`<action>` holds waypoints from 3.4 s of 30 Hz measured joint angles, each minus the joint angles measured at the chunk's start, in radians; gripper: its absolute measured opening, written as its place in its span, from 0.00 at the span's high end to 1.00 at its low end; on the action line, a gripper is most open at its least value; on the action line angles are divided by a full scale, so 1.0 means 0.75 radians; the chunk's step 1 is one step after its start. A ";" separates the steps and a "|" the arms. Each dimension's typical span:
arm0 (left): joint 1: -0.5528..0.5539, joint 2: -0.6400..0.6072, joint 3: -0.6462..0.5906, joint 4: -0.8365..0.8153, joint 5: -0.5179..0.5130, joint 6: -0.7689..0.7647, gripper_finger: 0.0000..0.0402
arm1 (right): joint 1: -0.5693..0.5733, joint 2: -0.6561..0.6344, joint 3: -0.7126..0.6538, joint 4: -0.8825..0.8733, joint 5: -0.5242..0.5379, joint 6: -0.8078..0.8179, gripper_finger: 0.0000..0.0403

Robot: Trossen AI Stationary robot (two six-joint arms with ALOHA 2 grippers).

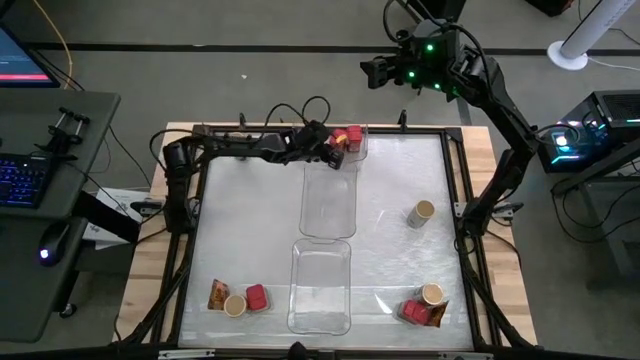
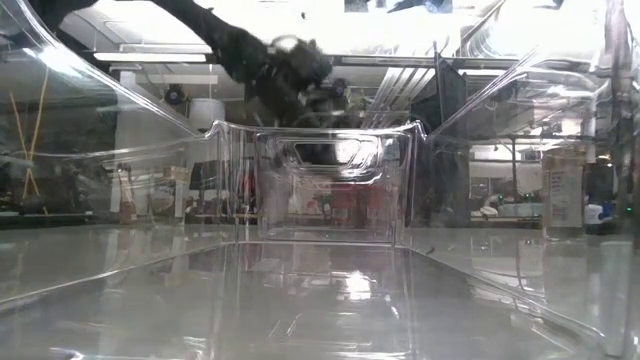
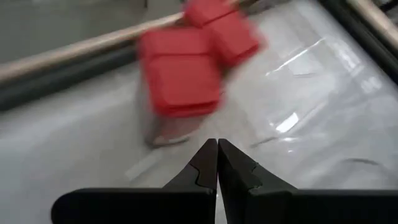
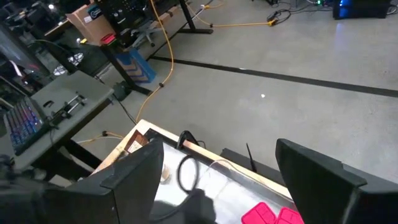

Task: Sort spices by type
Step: Put the top red seasoning can into the top transparent bin, then adjust the top transparent bin

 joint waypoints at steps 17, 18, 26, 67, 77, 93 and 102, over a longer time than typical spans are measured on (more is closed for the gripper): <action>0.061 0.095 0.004 0.160 0.093 -0.003 1.00 | 0.036 0.023 -0.005 -0.008 0.007 0.041 0.24; 0.061 0.095 0.004 0.169 0.089 -0.004 1.00 | 0.036 0.028 -0.005 -0.008 0.008 0.046 0.24; 0.061 0.105 0.004 0.271 0.065 0.018 1.00 | 0.049 0.036 -0.005 -0.007 0.007 0.054 0.24; 0.200 0.060 0.005 0.080 0.146 0.146 1.00 | 0.078 0.036 -0.004 0.002 0.044 0.083 0.24; 0.147 0.063 0.003 0.103 0.220 0.577 1.00 | 0.091 0.036 -0.004 0.000 0.044 0.081 0.24; 0.277 -0.044 0.010 -0.285 0.056 0.728 1.00 | 0.074 0.124 -0.004 -0.083 0.091 0.042 0.24; 0.287 -0.123 0.002 -0.408 0.000 0.796 1.00 | 0.004 0.211 -0.004 -0.130 -0.035 -0.043 0.24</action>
